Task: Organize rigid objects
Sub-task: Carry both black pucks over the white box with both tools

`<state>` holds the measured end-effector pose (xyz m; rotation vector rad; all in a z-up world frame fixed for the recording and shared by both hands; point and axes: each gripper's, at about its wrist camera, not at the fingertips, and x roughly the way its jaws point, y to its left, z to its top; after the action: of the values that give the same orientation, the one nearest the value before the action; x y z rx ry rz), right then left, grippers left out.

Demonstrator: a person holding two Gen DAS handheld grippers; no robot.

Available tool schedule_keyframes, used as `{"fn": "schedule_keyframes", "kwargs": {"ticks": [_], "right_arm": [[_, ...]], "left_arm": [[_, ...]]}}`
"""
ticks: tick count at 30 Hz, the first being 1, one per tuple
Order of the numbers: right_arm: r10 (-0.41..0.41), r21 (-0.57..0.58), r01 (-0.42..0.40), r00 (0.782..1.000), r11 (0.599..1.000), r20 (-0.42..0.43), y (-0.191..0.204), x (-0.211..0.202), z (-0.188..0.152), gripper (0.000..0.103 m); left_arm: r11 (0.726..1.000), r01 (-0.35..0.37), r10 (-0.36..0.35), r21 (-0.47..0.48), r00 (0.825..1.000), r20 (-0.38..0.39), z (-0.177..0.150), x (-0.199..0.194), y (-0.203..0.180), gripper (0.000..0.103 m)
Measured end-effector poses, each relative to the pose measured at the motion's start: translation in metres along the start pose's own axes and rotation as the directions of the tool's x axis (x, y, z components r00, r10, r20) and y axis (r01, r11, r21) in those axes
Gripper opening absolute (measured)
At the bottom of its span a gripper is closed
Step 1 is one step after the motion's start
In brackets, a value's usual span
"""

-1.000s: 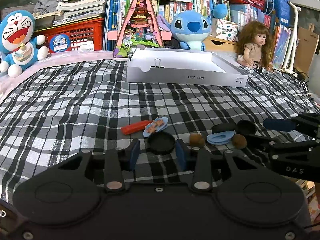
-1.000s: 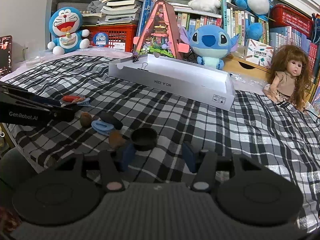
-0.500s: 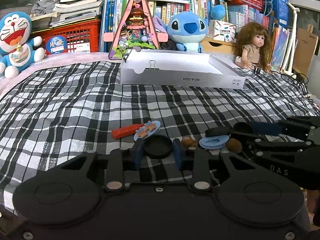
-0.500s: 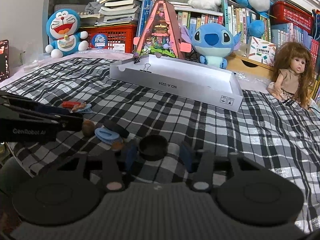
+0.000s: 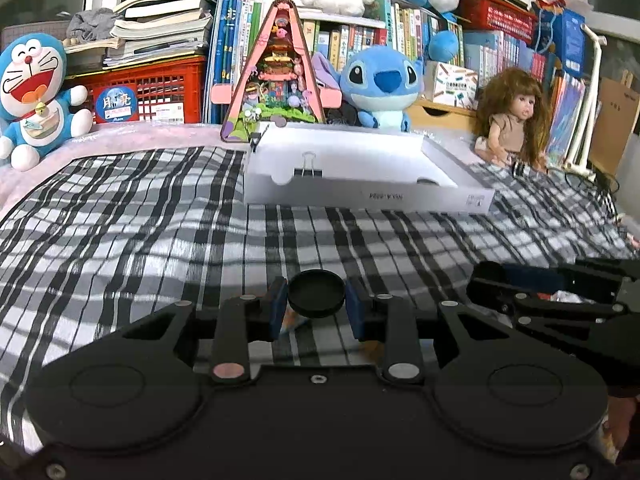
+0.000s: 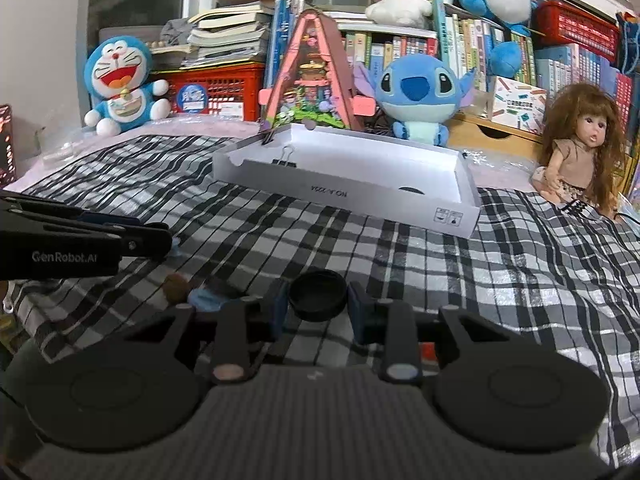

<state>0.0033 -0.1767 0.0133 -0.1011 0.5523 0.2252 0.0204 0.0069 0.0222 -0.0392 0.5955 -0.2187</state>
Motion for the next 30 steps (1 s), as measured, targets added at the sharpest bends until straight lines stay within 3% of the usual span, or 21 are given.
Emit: {"fn": "schedule_keyframes", "kwargs": {"ticks": [18, 30], "right_arm": [[-0.036, 0.202, 0.044, 0.998, 0.978, -0.041, -0.06, 0.03, 0.057, 0.037], [-0.038, 0.262, 0.062, 0.995, 0.963, -0.097, -0.094, 0.061, 0.103, 0.037]], "left_arm": [[1.0, 0.021, -0.02, -0.023, 0.998, 0.052, 0.084, 0.036, -0.003, 0.029], [0.999, 0.026, -0.027, -0.034, 0.999, -0.035, 0.139, 0.098, -0.002, 0.029]]}}
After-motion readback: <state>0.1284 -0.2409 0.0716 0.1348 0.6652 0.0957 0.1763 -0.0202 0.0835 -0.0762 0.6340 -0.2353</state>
